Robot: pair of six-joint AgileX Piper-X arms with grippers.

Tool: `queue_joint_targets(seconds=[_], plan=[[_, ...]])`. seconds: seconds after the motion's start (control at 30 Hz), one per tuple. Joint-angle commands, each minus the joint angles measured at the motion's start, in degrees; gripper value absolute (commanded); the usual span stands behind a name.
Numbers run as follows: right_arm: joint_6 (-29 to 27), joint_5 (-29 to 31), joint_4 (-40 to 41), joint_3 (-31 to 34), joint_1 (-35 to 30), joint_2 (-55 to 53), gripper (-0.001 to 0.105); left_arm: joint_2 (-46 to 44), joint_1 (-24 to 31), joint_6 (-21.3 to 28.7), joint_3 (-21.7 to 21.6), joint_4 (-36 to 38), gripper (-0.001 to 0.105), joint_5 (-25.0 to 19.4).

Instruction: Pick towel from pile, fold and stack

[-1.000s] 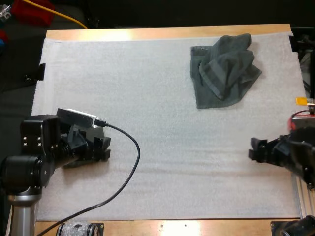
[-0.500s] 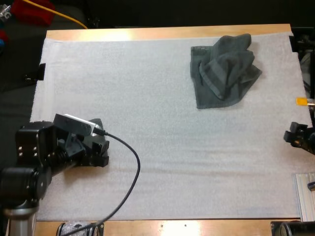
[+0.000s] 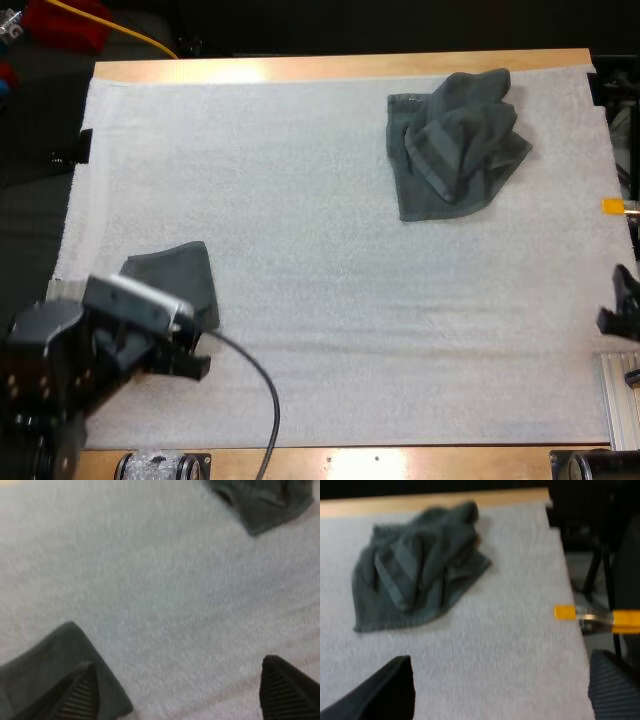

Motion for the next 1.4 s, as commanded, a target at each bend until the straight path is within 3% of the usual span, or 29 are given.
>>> queue_joint_targets(seconds=[0.0, 0.7, 1.13, 1.23, 1.37], plan=[[-0.8, -0.2, 0.1, -0.5, 0.1, -1.7, 0.07, -1.3, -0.3, 0.4, -0.2, 0.2, 0.065, -0.3], [3.2, -0.4, 5.0, -0.5, 0.1, -24.8, 0.07, -26.5, -0.3, 0.4, 0.6, 3.4, 0.065, -0.2], [3.4, -0.4, 14.1, -0.1, 0.1, -31.2, 0.07, -41.3, -0.3, 0.3, 9.2, 11.3, 0.065, 0.6], [3.4, -0.4, 13.9, 0.8, 0.1, -31.2, 0.07, -41.4, 0.1, 0.3, 10.0, 15.5, 0.065, 0.6], [3.5, -0.4, 13.8, 2.4, 0.1, -31.2, 0.07, -41.5, 0.2, 0.9, 10.3, 14.7, 0.065, 0.6]])
